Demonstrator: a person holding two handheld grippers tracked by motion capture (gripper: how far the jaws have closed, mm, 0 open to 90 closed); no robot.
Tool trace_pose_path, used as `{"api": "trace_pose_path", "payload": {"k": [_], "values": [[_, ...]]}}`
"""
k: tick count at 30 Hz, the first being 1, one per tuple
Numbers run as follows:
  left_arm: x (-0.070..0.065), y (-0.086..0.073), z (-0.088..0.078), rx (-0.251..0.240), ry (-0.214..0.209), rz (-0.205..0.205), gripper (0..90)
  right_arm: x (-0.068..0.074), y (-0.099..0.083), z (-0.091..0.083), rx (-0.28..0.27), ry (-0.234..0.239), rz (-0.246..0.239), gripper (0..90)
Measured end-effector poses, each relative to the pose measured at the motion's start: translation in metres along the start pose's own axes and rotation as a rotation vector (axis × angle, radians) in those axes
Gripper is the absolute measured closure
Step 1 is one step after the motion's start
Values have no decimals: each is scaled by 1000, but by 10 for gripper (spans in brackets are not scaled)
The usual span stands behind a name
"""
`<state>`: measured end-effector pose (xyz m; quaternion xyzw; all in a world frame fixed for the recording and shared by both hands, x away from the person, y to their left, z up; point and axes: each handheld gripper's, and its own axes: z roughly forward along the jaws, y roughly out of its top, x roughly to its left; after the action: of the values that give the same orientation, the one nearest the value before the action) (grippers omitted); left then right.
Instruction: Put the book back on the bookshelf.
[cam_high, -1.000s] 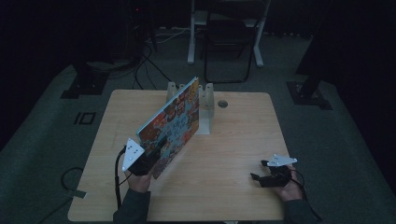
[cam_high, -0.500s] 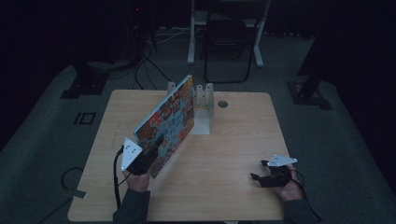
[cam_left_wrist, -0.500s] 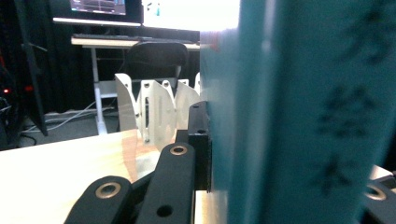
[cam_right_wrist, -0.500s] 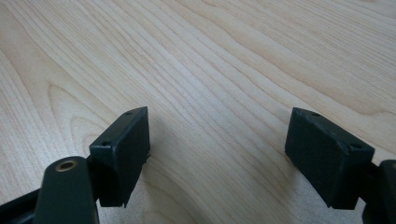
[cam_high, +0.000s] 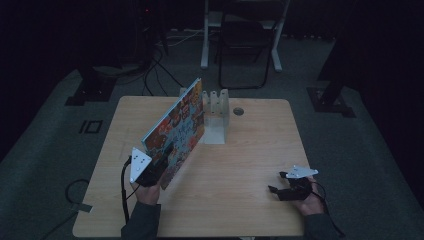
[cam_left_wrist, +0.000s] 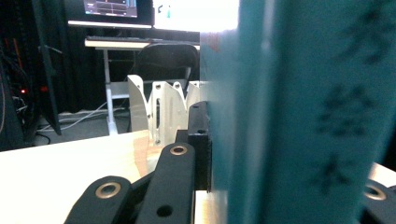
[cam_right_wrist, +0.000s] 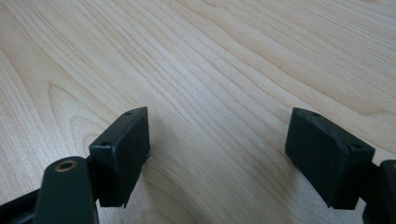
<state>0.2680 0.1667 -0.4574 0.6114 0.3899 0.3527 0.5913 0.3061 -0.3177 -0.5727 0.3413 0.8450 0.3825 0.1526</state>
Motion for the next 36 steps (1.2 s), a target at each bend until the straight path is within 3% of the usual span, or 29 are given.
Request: {"api": "trace_pose_path", "payload": {"k": [20, 36], "values": [[-1, -3, 7, 17, 58, 9, 811, 0, 0, 0, 0, 1, 0, 213], [-2, -5, -3, 18, 53, 2, 811, 0, 0, 0, 0, 2, -1, 211]]}}
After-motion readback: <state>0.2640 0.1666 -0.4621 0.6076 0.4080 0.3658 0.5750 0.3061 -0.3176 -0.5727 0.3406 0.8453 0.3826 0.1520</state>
